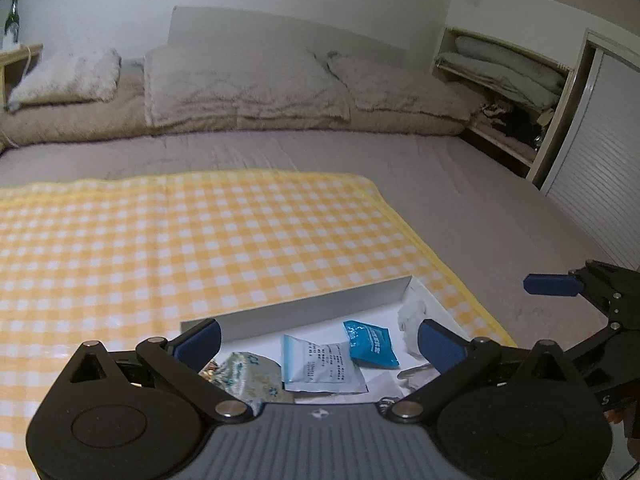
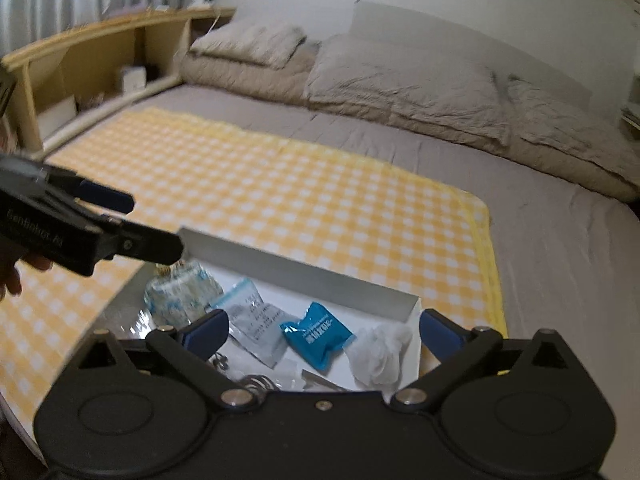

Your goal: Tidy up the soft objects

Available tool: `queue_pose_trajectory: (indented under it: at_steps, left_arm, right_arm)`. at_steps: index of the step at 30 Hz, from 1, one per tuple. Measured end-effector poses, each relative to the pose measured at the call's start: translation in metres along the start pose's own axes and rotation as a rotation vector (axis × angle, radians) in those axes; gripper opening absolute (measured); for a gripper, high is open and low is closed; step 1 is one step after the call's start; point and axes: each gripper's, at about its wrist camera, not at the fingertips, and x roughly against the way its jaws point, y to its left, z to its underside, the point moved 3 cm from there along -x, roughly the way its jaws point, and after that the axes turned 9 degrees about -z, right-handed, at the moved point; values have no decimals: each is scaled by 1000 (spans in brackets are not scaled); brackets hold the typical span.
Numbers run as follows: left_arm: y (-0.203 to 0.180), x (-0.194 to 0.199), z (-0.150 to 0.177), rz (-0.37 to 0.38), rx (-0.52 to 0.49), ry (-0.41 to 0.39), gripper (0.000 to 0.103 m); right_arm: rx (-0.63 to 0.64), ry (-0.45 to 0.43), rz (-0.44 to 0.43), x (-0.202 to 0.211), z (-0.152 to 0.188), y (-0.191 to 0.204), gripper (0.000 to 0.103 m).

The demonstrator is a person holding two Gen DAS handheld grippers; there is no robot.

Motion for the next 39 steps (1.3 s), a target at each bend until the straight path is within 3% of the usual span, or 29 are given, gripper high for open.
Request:
queue_pose_trajectory:
  at_steps: [11,17,39]
  left_arm:
    - [17,53,16,-99,-1,-54,103]
    - [25,76,33,-112,-16,-80,103]
    - [45,113,99,-235,-13,-194,103]
  right_arm:
    - [-83,-117,44,42,10,29,103]
    - [-120,-168,45,58,24,45,103]
    - [-168,-263,124,73,73,72,103]
